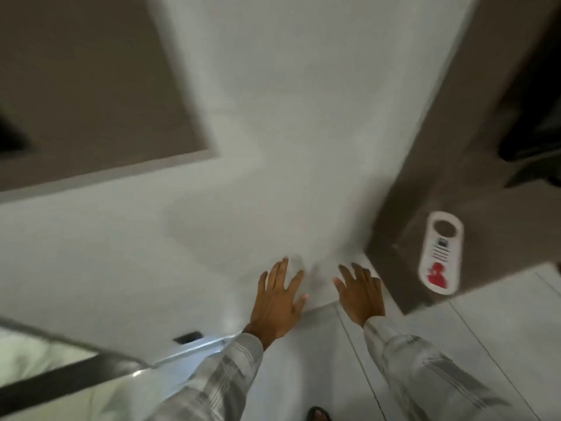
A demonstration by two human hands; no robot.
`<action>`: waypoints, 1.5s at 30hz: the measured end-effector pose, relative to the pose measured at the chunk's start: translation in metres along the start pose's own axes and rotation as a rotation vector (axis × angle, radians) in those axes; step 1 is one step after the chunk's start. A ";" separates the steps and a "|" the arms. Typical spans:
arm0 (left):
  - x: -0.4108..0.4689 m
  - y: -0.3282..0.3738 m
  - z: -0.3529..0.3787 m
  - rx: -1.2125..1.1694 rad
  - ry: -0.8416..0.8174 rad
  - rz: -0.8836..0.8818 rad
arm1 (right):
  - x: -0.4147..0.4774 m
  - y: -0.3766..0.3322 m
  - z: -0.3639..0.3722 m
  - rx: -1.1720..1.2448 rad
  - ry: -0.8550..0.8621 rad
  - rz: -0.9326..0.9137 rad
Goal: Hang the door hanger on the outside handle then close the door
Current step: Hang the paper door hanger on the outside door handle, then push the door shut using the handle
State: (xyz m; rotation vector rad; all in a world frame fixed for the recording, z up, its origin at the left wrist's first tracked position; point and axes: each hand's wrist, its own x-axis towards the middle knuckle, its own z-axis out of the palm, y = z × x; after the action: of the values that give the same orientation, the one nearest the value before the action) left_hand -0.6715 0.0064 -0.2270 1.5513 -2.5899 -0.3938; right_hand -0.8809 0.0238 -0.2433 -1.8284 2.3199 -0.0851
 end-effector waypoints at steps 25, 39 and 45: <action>-0.591 -0.311 -0.285 0.454 0.740 -1.072 | -0.331 -0.754 -0.242 0.858 0.521 -1.537; -0.522 -0.384 -0.282 0.310 0.618 -0.876 | -0.261 -0.769 -0.245 0.696 0.904 -1.448; -0.464 -0.402 -0.294 0.279 0.594 -0.802 | -0.202 -0.765 -0.253 0.457 1.099 -1.364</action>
State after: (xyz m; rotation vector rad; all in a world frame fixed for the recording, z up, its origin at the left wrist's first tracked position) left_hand -0.0443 0.1829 -0.0301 2.3092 -1.5557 0.3617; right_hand -0.1486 0.0190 0.1497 -2.9596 0.5710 -1.9042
